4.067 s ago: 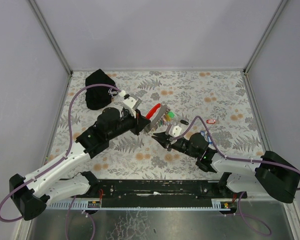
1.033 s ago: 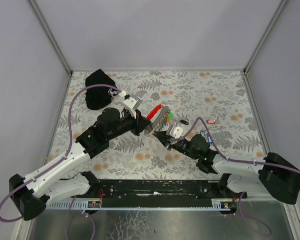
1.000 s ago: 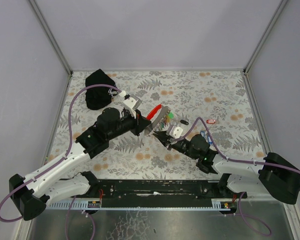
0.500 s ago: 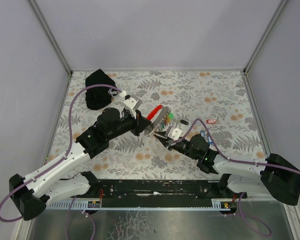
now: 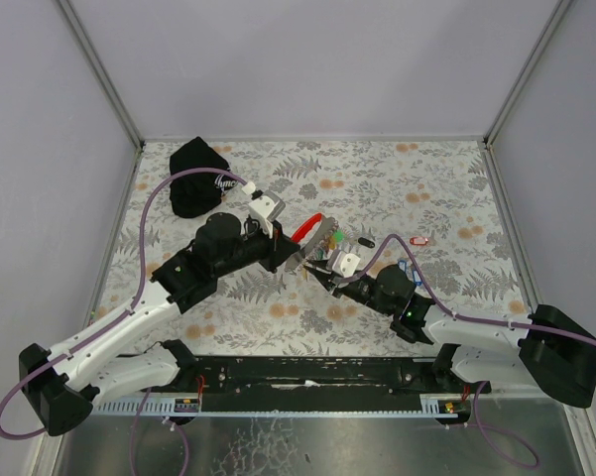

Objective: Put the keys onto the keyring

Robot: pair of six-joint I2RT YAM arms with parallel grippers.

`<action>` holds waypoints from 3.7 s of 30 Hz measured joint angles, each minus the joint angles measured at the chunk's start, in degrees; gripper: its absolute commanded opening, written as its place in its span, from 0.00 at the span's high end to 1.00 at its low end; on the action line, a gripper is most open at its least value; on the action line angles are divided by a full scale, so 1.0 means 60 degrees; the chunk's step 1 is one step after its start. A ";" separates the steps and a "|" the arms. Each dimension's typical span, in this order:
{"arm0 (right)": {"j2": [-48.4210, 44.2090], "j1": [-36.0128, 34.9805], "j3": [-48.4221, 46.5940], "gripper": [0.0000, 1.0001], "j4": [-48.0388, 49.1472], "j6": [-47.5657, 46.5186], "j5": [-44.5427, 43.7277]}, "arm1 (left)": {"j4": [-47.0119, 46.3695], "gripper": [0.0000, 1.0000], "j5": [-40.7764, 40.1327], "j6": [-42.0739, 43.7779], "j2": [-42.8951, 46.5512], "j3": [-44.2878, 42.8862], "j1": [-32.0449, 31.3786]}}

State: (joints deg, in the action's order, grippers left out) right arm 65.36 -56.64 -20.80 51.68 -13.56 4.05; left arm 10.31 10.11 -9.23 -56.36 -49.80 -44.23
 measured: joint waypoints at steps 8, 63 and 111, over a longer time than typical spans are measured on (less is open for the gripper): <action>0.0022 0.0000 -0.0157 0.77 0.0000 0.0033 0.0186 | 0.0011 1.00 0.0011 -0.0004 0.0000 0.0000 0.0000; 0.0583 0.0000 -0.0255 1.00 0.0146 0.0233 0.0175 | -0.0066 1.00 -0.0138 -0.0510 0.0095 0.0029 -0.0004; 0.0466 -0.0076 0.0925 1.00 0.0503 0.0882 -0.0004 | -0.4430 0.27 -0.1963 -0.5166 0.5632 0.7151 0.0342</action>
State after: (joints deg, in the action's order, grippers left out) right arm 68.16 -57.10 -15.25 54.70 -8.27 4.03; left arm -16.27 -1.67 -40.23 -22.57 -6.90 -42.17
